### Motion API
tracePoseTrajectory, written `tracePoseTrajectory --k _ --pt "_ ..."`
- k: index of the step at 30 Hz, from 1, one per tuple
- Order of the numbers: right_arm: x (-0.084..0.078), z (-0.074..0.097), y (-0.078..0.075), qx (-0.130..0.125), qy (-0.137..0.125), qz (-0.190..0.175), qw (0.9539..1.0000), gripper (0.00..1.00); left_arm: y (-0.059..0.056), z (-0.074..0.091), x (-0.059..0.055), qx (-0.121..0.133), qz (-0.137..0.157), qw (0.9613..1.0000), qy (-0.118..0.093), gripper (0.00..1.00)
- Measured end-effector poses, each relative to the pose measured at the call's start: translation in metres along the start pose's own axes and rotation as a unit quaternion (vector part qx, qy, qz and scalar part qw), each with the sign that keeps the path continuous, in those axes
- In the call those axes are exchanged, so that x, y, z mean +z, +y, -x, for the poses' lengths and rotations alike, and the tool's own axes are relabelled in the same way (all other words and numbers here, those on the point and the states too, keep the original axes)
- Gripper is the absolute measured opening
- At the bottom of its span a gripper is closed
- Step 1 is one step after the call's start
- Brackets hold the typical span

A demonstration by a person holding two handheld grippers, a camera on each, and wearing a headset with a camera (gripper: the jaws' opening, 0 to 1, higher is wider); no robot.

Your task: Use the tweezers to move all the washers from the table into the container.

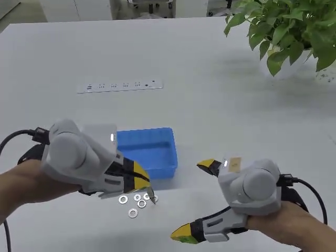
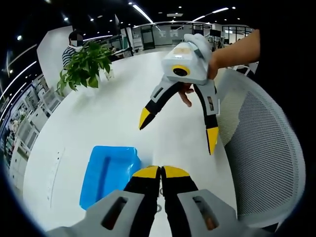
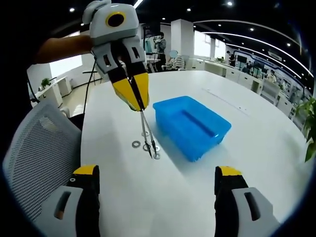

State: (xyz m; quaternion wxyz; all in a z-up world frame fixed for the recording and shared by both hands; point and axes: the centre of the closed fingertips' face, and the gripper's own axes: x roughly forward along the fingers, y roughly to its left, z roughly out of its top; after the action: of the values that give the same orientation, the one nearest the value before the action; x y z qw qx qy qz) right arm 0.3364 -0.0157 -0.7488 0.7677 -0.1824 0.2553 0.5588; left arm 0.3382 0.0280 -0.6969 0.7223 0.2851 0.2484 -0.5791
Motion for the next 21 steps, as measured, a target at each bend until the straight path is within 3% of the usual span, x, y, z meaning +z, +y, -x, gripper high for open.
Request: tracePoseTrajectory --k 8,21 --pt "0.009 -0.006 0.006 0.024 -0.008 0.025 0.9994 0.88 0.001 0.0 0.0 -0.002 0.002 1.0 -0.002 0.05" --pt "0.014 -0.025 0.012 0.062 0.003 0.08 0.9949 0.61 0.002 -0.001 0.0 -0.007 0.002 1.0 -0.001 0.05"
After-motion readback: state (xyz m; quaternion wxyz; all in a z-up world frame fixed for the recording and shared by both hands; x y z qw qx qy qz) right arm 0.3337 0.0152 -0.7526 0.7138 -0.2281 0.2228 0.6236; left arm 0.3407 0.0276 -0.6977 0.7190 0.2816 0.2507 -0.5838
